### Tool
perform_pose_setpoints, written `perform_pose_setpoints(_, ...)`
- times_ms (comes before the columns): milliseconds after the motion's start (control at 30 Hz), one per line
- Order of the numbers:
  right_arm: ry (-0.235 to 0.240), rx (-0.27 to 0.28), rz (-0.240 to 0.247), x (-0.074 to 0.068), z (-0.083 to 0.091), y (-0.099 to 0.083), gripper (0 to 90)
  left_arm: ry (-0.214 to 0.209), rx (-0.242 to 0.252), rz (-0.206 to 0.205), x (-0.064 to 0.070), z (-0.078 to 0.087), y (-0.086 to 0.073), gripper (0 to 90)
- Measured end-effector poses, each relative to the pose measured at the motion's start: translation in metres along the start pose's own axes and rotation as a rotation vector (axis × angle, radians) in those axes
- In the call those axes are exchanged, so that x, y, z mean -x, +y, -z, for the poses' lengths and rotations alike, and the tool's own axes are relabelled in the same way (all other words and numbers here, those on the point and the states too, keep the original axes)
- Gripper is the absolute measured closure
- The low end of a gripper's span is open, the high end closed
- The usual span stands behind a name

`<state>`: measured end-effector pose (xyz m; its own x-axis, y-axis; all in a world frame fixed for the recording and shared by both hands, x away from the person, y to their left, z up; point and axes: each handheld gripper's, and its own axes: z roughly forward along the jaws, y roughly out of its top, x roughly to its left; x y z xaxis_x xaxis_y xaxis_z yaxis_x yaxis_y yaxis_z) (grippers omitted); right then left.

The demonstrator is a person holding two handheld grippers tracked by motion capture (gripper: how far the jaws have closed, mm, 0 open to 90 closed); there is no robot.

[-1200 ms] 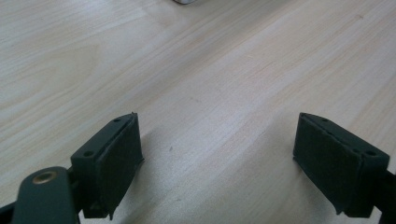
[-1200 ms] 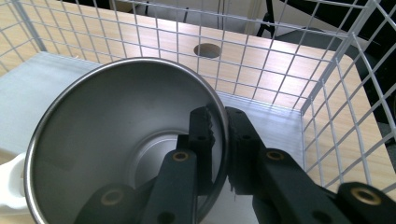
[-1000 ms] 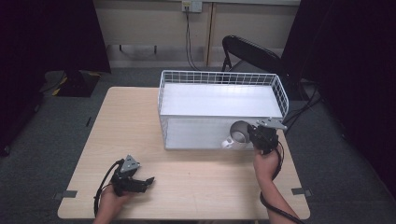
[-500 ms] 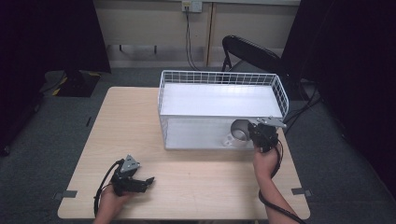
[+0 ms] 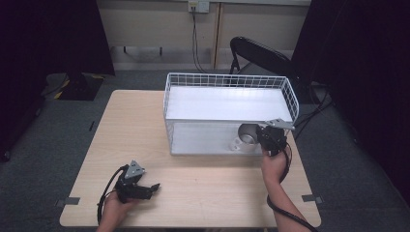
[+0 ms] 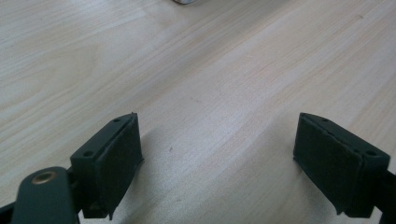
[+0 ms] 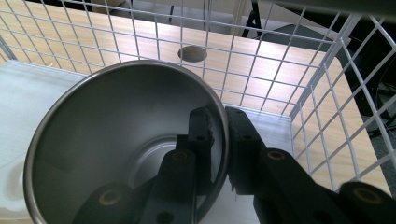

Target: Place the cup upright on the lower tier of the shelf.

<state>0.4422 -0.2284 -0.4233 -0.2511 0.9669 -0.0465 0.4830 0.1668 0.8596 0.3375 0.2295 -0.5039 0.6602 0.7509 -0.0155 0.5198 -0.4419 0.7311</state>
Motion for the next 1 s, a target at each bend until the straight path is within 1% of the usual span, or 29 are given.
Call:
perform_pose_setpoints(167,0.004,0.002,-0.015,0.0005,-0.0005,0.0001,80.5,0.000,0.000,0.001,0.0001,0.0000,0.0000,14.7)
perform_pose_setpoints(233,0.003,-0.002,-0.010,0.0004,-0.0003,0.0007,80.2,0.001,0.000,-0.003,-0.0002,0.0000,0.0001,14.7)
perform_pose_setpoints(300,0.001,-0.002,-0.013,0.0006,0.0002,0.0012,78.0,0.000,0.000,0.001,0.0001,0.0000,0.0000,14.7)
perform_pose_setpoints(367,0.001,-0.003,-0.013,0.0003,0.0003,0.0016,76.4,0.002,0.000,-0.004,-0.0002,0.0001,0.0001,14.7)
perform_pose_setpoints(400,-0.007,-0.011,-0.010,-0.0006,0.0000,0.0025,74.4,0.001,0.000,-0.003,-0.0002,0.0000,0.0001,14.7)
perform_pose_setpoints(467,-0.004,-0.015,-0.015,0.0006,-0.0002,0.0027,74.2,0.001,0.001,-0.002,-0.0001,0.0000,0.0001,14.7)
perform_pose_setpoints(600,-0.012,-0.017,-0.008,0.0009,0.0003,0.0027,68.7,0.002,0.000,-0.004,-0.0002,0.0001,0.0001,14.7)
perform_pose_setpoints(633,-0.011,-0.018,-0.012,0.0017,0.0001,0.0025,68.3,0.000,0.000,0.001,0.0001,0.0000,0.0000,14.7)
perform_pose_setpoints(667,-0.010,-0.020,-0.019,0.0034,0.0004,0.0018,67.6,0.001,0.001,-0.002,-0.0001,0.0000,0.0001,14.7)
perform_pose_setpoints(733,-0.016,-0.016,-0.024,0.0044,0.0014,0.0016,63.1,0.001,0.000,-0.003,-0.0002,0.0000,0.0001,14.7)
perform_pose_setpoints(833,-0.016,-0.011,-0.021,0.0054,0.0028,0.0014,61.5,0.001,0.000,-0.002,-0.0001,0.0000,0.0001,14.6)
perform_pose_setpoints(867,-0.014,-0.008,-0.022,0.0057,0.0037,0.0018,60.4,0.001,0.000,-0.003,-0.0002,-0.0001,0.0001,14.6)
perform_pose_setpoints(900,-0.009,-0.004,-0.022,0.0060,0.0058,0.0032,56.3,0.003,-0.001,-0.008,-0.0005,0.0001,0.0003,14.6)
perform_pose_setpoints(967,0.010,0.003,-0.027,0.0061,0.0092,0.0048,53.3,0.003,-0.001,-0.008,-0.0005,0.0000,0.0003,14.6)
perform_pose_setpoints(1000,0.010,0.003,-0.027,0.0061,0.0092,0.0048,53.3,0.003,-0.001,-0.008,-0.0005,0.0000,0.0003,14.6)
